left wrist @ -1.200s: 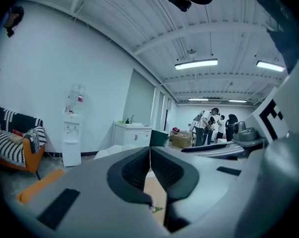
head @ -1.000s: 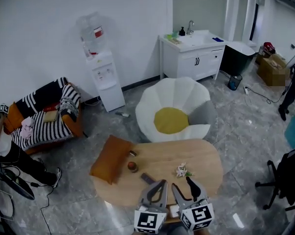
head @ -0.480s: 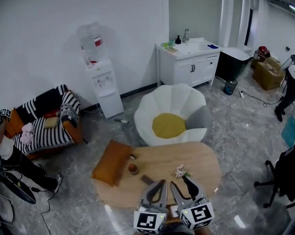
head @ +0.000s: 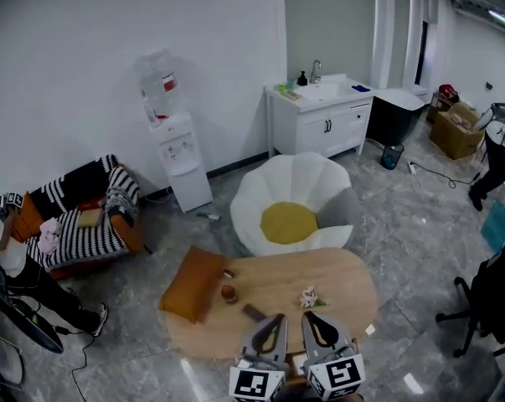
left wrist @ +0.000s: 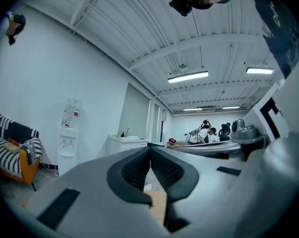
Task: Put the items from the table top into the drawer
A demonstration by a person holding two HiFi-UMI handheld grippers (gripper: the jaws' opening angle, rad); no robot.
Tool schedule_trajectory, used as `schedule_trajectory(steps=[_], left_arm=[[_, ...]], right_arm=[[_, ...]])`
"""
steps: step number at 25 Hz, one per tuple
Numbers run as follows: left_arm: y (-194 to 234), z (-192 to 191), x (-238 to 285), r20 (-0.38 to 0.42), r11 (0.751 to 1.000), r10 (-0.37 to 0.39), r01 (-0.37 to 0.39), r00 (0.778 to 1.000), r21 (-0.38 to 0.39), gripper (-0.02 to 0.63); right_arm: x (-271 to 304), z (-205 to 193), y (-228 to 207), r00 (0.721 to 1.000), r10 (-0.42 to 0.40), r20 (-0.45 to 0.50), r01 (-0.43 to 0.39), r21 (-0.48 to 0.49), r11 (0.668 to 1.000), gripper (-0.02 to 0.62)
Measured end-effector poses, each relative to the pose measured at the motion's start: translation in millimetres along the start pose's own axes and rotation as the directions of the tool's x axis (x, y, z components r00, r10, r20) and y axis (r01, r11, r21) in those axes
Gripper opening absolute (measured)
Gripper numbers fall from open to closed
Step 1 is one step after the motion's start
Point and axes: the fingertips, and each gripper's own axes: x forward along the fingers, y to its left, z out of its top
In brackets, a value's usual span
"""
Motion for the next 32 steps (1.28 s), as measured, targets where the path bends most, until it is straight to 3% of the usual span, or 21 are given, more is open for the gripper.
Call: schedule_trajectory(steps=[5, 23, 32], left_arm=[[-7.8, -3.7, -0.7, -0.008, 1.0, -0.009, 0.009, 1.0, -0.006, 0.012], [-3.7, -17.7, -5.0, -0.012, 0.998, 0.059, -0.059, 0.998, -0.02, 0.012], [-7.0, -26.9, -4.4, -0.037, 0.998, 0.053, -0.054, 0.998, -0.019, 0.012]], right_arm=[[-7.8, -0.4, -8.6, 1.0, -0.023, 0.005, 0.023, 0.009, 1.0, 0.003], [-9.3, -7.2, -7.7, 1.0, 0.029, 0.007, -0.029, -0.004, 1.0, 0.003], [-8.2, -10.0, -8.2, 0.999, 0.042, -0.001, -0.042, -0.011, 0.999, 0.003]])
